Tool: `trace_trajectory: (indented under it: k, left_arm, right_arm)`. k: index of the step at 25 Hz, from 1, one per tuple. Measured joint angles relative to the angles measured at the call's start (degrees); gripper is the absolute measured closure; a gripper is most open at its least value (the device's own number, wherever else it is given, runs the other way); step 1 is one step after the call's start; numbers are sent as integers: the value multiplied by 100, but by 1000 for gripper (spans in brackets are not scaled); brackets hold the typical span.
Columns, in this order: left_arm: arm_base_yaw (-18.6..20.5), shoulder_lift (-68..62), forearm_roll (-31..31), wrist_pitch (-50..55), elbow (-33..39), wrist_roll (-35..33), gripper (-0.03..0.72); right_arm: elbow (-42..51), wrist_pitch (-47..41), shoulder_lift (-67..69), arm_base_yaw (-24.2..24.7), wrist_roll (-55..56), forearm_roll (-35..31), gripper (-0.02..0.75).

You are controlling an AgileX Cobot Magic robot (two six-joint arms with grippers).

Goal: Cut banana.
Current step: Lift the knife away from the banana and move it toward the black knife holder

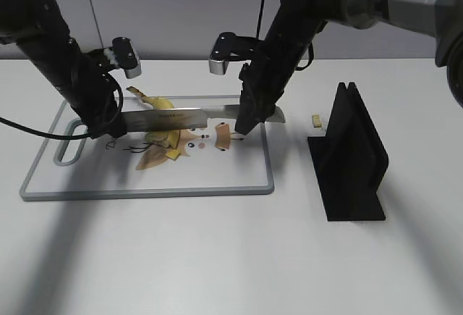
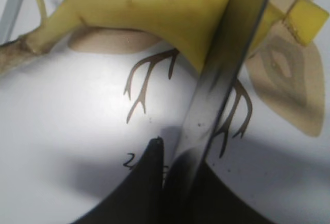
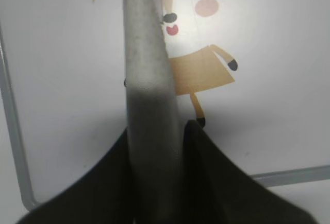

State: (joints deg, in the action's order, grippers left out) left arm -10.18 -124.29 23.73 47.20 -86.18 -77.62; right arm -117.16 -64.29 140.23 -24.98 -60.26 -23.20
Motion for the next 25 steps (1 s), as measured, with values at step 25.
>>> trace_trajectory:
  k: [25]
  left_arm:
    - [-18, -101, -77, 140, -44, 49, 638]
  right_arm:
    - [-527, -345, 556, 41, 11, -144, 526]
